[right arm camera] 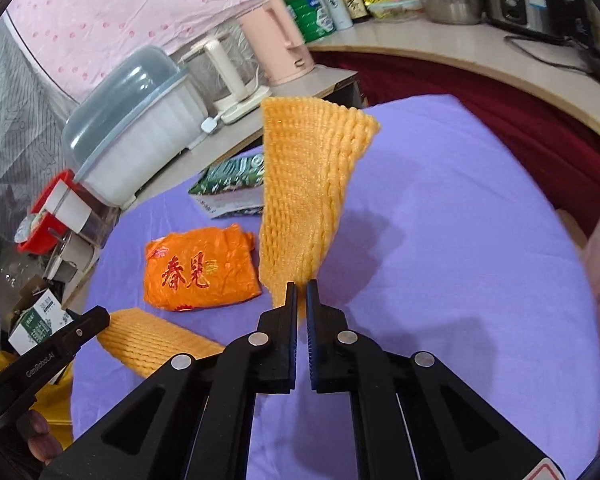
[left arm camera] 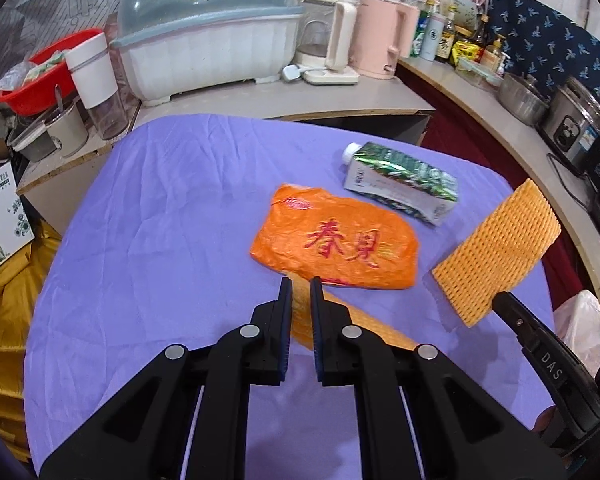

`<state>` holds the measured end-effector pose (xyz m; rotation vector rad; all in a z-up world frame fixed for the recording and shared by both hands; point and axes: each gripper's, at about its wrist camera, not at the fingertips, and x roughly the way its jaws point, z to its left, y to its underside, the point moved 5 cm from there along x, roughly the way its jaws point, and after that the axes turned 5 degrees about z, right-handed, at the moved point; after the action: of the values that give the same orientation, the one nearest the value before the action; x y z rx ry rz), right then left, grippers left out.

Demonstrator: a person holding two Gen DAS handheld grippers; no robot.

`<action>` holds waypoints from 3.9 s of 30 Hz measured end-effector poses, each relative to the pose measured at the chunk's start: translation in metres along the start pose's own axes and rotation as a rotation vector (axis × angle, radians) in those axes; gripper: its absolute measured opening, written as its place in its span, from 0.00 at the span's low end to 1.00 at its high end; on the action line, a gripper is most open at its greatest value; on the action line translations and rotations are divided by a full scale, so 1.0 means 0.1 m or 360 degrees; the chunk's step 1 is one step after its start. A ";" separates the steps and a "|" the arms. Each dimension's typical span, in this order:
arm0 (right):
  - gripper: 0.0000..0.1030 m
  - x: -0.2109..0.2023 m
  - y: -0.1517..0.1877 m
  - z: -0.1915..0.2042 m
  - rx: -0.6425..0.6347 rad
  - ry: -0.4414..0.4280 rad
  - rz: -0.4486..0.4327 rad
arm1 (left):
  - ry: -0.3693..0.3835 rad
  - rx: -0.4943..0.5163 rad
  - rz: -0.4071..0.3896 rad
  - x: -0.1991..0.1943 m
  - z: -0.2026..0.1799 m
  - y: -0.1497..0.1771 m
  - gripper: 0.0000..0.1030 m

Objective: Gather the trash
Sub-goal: 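Carry both yellow foam nets over the bin and release them, then return both tools to the table toward the orange bag and milk carton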

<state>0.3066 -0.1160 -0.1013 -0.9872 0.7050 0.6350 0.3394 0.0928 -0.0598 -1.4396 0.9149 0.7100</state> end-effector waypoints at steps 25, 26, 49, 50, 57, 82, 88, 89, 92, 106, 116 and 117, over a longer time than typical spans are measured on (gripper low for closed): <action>0.05 -1.88 0.41 -1.54 0.0263 0.0234 -0.0344 | 0.0281 0.0497 -0.0158 -1.01 -1.96 0.58 0.08; 0.05 -1.92 0.45 -1.63 0.0281 0.0249 -0.0349 | 0.0297 0.0521 -0.0154 -1.01 -2.07 0.61 0.08; 0.05 -2.00 0.93 -3.19 0.0626 0.0531 -0.0271 | 0.0484 0.0821 -0.0152 -0.75 -3.99 0.93 0.10; 0.06 -1.98 0.93 -3.19 0.0626 0.0527 -0.0264 | 0.0472 0.0826 -0.0145 -0.71 -4.02 0.94 0.10; 0.17 -1.95 0.88 -3.13 0.0632 0.0506 -0.0292 | 0.0523 0.0713 -0.0131 -0.58 -3.96 0.88 0.50; 0.45 -2.06 0.44 -2.08 0.0394 0.0362 -0.0438 | 0.0265 0.0528 -0.0166 -0.65 -2.66 0.58 0.67; 0.46 -1.88 0.38 -1.70 0.0295 0.0317 -0.0398 | 0.0180 0.0435 -0.0157 -0.60 -2.18 0.49 0.67; 0.46 -1.85 0.37 -1.64 0.0283 0.0310 -0.0392 | 0.0166 0.0420 -0.0156 -0.59 -2.10 0.48 0.67; 0.46 -1.76 0.35 -1.48 0.0237 0.0290 -0.0366 | 0.0121 0.0368 -0.0155 -0.56 -1.84 0.46 0.67; 0.46 -1.15 0.26 -0.72 0.0046 0.0188 -0.0228 | -0.0082 0.0112 -0.0053 -0.27 -0.62 0.36 0.74; 0.46 -0.55 0.04 -0.34 -0.0025 0.0116 -0.0132 | -0.0160 -0.0023 0.0003 0.11 0.08 0.08 0.82; 0.46 -0.47 0.01 -0.32 -0.0027 0.0105 -0.0120 | -0.0161 -0.0026 0.0012 0.17 0.12 0.05 0.82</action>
<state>0.2690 -0.1516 -0.0771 -1.0491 0.7181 0.5454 0.3446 0.1031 -0.0776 -1.4023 0.8381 0.7904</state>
